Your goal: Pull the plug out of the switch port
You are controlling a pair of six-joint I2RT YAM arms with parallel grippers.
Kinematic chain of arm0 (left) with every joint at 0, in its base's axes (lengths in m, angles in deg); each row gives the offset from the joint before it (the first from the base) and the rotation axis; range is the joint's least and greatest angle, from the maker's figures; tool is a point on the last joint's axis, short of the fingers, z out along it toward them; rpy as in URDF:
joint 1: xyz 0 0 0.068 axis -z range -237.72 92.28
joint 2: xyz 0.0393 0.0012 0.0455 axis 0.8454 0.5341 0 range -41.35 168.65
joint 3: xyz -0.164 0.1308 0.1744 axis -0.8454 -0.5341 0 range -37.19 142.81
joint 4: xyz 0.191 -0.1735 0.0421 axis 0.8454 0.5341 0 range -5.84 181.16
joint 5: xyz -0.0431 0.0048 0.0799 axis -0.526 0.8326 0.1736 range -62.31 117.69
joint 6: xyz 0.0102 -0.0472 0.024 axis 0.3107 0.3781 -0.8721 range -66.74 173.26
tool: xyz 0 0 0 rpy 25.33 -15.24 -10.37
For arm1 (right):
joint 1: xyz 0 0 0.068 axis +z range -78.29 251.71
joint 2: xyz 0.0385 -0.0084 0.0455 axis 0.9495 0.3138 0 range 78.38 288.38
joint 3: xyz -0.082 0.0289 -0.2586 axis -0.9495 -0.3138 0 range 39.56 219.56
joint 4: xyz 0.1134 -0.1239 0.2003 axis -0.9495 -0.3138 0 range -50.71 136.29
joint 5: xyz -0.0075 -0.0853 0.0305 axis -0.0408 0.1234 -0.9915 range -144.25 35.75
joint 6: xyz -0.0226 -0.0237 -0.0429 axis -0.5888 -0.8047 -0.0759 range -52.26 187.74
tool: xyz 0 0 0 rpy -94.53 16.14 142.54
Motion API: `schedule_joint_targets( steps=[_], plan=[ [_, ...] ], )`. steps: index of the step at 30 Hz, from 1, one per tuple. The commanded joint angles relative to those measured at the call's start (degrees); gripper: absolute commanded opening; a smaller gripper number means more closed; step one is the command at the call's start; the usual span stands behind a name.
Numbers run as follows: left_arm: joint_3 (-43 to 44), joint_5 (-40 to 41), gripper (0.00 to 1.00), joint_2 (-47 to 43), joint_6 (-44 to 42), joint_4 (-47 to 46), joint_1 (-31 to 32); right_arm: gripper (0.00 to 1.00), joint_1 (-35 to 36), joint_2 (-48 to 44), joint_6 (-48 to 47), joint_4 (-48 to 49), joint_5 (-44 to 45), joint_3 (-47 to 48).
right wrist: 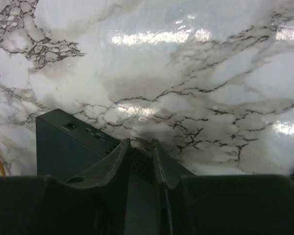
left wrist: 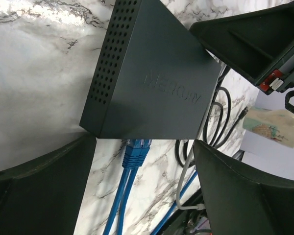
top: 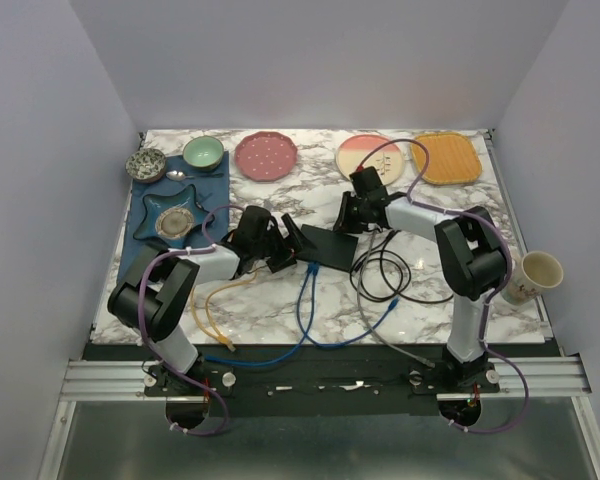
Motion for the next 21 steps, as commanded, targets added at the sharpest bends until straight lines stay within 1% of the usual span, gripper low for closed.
schedule_joint_targets(
  steps=[1,3,5,6,7,9,10,11,12,13,15,16,18,19,21],
  plan=[
    [-2.06,0.16,0.99,-1.0,-0.74,2.29,-0.52,0.33,0.52,-8.34,1.98,-0.02,6.44,-1.92],
    [-2.15,0.68,0.99,-1.09,-0.74,2.37,-0.69,0.34,0.52,-11.96,2.42,2.79,8.65,-4.73],
    [-3.11,0.6,0.99,-1.44,-0.48,1.06,-0.69,0.35,0.52,-15.13,3.04,5.87,7.17,-6.67],
    [-3.98,-1.06,0.99,-1.71,-0.13,-0.77,-0.96,0.35,0.52,-15.49,3.39,6.4,4.38,-6.94],
    [-6.34,-2.12,0.99,-2.14,0.65,-6.79,-1.13,0.35,0.52,-15.5,4.0,8.32,-2.27,-7.46],
    [-8.73,-3.44,0.99,-2.76,3.64,-11.58,-1.57,0.34,0.44,-14.45,5.49,11.93,-11.16,-10.26],
    [-11.0,-4.14,0.94,-3.2,4.35,-16.65,-1.92,0.34,0.52,-13.83,8.29,18.47,-18.69,-11.85],
    [-12.15,-4.93,0.92,-3.2,6.18,-19.31,-2.1,0.33,0.52,-13.3,10.4,22.01,-21.73,-13.6],
    [-13.12,-5.55,0.89,-3.2,7.16,-21.68,-2.28,0.32,0.52,-11.91,12.51,26.14,-24.54,-17.97],
    [-15.05,-6.51,0.85,-2.85,8.04,-25.88,-2.45,0.31,0.52,-11.28,16.27,33.23,-28.05,-19.67],
    [-16.64,-7.05,0.84,-2.24,10.58,-30.21,-2.45,0.31,0.79,-10.05,17.89,36.89,-29.31,-22.13],
    [-17.78,-7.49,0.82,-1.1,11.46,-33.89,-2.45,0.3,0.96,-9.26,17.02,36.64,-29.23,-22.75],
    [-18.32,-7.93,0.81,0.48,14.0,-36.81,-2.45,0.3,1.05,-8.56,16.14,35.5,-28.61,-22.67],
    [-18.75,-8.28,0.79,2.49,15.07,-40.74,-2.45,0.3,1.05,-7.68,16.14,35.84,-29.13,-22.85],
    [-19.11,-9.33,0.75,4.96,17.52,-45.33,-2.28,0.3,1.05,-6.89,16.57,36.37,-29.58,-22.67]
  ],
)
